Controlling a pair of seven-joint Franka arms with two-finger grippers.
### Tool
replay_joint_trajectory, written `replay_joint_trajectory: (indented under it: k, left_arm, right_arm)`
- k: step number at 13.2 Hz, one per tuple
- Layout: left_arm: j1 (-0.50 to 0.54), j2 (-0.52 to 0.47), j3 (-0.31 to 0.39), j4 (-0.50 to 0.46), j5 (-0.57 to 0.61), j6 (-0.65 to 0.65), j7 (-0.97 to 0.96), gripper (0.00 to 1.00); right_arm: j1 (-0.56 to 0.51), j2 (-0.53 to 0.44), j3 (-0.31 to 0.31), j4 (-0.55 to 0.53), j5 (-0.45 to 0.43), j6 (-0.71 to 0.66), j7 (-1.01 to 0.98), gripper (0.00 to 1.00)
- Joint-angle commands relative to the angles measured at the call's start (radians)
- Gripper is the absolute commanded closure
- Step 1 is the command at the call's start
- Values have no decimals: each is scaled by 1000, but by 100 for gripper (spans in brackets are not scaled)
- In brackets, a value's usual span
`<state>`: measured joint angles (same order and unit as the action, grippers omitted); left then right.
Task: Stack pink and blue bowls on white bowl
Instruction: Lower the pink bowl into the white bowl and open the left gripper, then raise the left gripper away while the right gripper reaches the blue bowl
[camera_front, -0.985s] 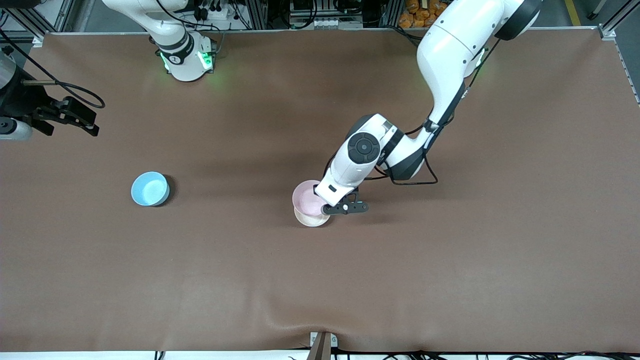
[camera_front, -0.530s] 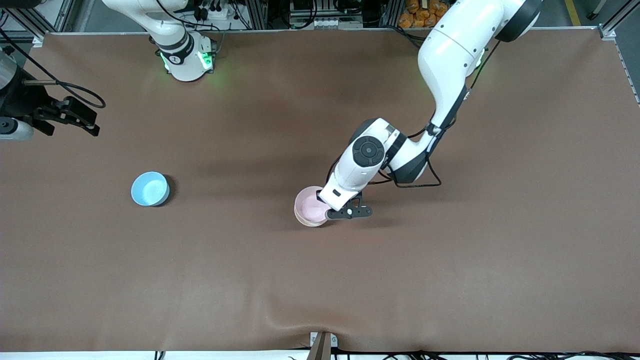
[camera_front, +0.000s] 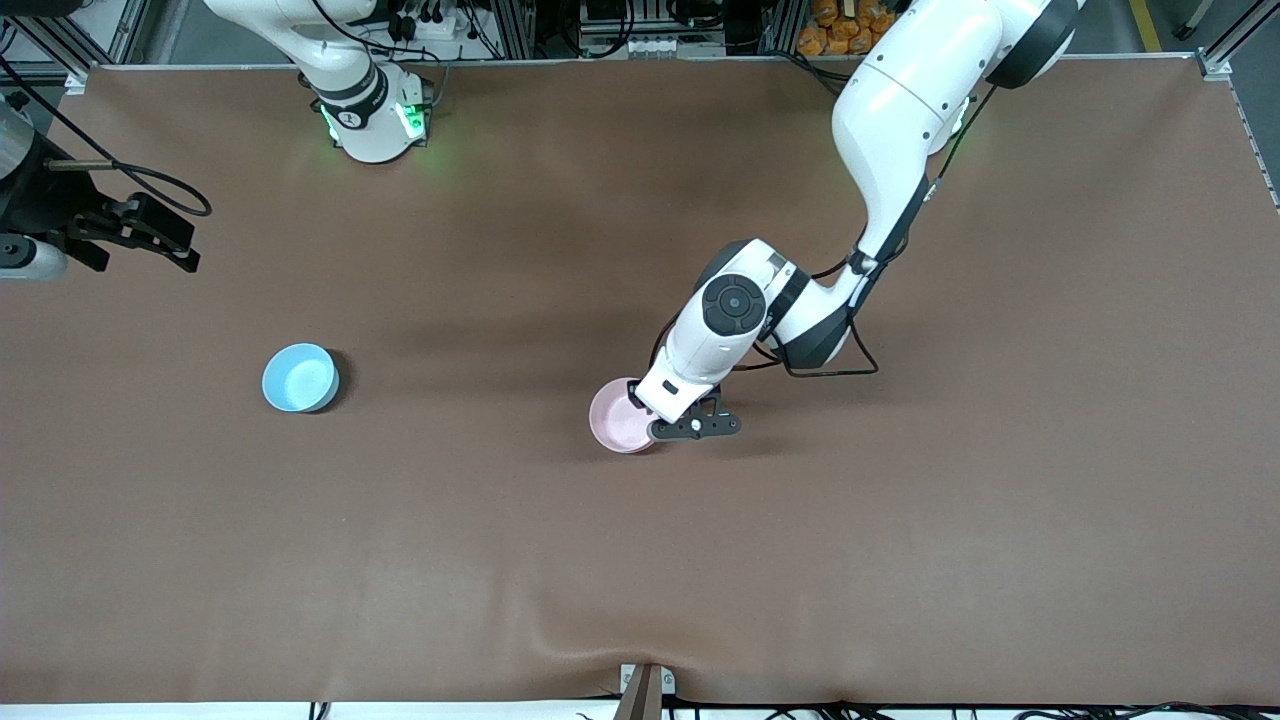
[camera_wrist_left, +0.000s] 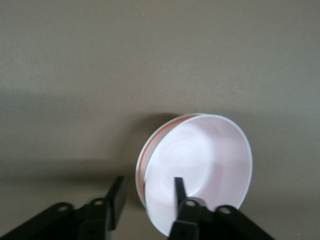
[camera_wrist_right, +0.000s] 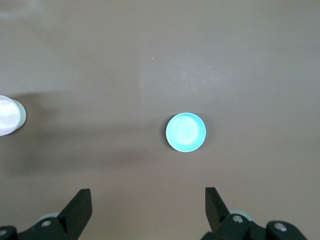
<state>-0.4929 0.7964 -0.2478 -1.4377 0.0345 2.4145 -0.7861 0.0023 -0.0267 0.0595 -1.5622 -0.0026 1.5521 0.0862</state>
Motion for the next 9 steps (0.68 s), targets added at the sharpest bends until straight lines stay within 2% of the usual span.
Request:
replay_joint_trajectory:
  k: [1,3,9]
  left_arm:
    - [7,-54,10,13,2,-46,-7,0]
    - [40,-150,27,13,4,-186,-1,0]
    - [256,-416,22,10,4,-552,128,0]
  right_arm:
    - [-1,-7,2,-4,9,-3,-10,0]
    - [-2,5,2,-1,9,-1,-8,0]
    - [-11,76,-1,22,-13,9,-11,0]
